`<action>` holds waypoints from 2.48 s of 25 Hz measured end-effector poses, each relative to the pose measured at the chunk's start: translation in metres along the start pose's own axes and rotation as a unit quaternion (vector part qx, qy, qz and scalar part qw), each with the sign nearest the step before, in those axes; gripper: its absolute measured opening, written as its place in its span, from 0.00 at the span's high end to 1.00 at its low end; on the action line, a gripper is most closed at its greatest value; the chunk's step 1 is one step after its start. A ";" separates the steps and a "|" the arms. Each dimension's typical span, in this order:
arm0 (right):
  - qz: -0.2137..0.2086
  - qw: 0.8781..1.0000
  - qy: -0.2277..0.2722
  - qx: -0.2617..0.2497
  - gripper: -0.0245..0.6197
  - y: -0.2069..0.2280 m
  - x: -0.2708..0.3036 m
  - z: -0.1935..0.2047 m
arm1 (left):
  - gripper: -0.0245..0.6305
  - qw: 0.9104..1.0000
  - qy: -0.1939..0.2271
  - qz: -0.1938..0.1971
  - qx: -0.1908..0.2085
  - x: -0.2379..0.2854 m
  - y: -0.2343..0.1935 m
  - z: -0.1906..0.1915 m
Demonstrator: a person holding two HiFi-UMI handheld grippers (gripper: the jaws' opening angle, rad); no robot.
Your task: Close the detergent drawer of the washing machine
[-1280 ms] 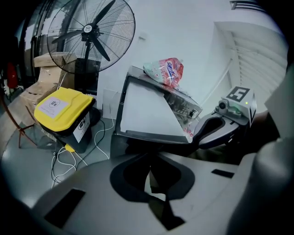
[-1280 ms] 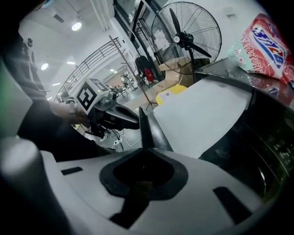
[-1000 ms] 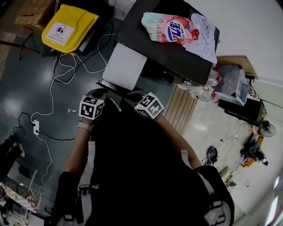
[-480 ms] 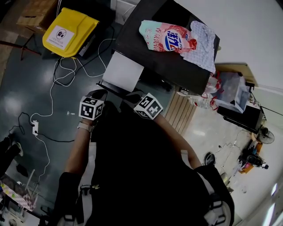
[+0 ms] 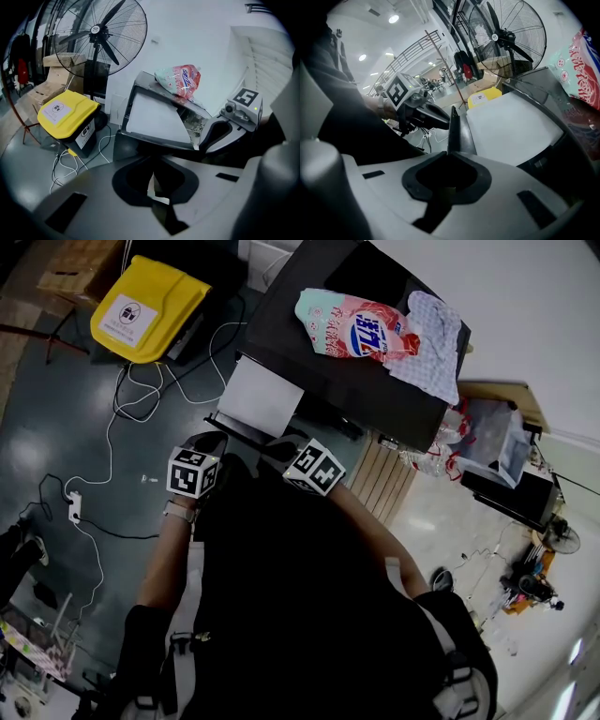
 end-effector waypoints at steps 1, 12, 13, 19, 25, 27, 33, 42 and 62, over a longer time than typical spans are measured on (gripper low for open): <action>-0.001 1.000 0.000 -0.001 0.90 0.002 -0.001 -0.001 | 0.95 1.000 -0.001 -0.001 0.000 0.001 0.000 -0.002; -0.001 1.000 0.011 0.010 0.90 0.033 -0.020 -0.014 | 0.95 1.000 0.009 -0.011 -0.006 0.019 0.002 -0.032; -0.002 1.000 0.014 0.012 0.90 0.037 -0.022 -0.015 | 0.95 1.000 0.009 -0.013 -0.006 0.021 0.003 -0.036; -0.006 1.000 0.022 0.014 0.90 0.056 -0.031 -0.020 | 0.95 1.000 0.013 -0.019 -0.013 0.030 0.004 -0.053; -0.015 1.000 0.014 0.001 0.90 0.071 -0.039 -0.029 | 0.95 0.999 0.015 -0.027 -0.021 0.040 0.003 -0.068; -0.017 1.000 0.010 -0.002 0.90 0.077 -0.042 -0.032 | 0.95 0.999 0.012 -0.030 -0.020 0.043 0.002 -0.075; -0.018 1.000 -0.003 -0.016 0.90 0.091 -0.044 -0.036 | 0.95 0.999 0.000 -0.034 -0.013 0.052 0.002 -0.088; -0.023 1.000 -0.011 -0.005 0.90 0.100 -0.047 -0.044 | 0.95 0.999 -0.015 -0.031 -0.012 0.056 0.000 -0.098; -0.018 0.999 -0.025 -0.009 0.90 0.100 -0.045 -0.048 | 0.95 0.998 -0.032 -0.044 -0.017 0.057 0.001 -0.103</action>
Point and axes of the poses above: the fingertips, and each gripper's own axes: x forward along the fingers, y to its right, z out of its underside, the point moved 5 cm from there along -x, backward along the fingers
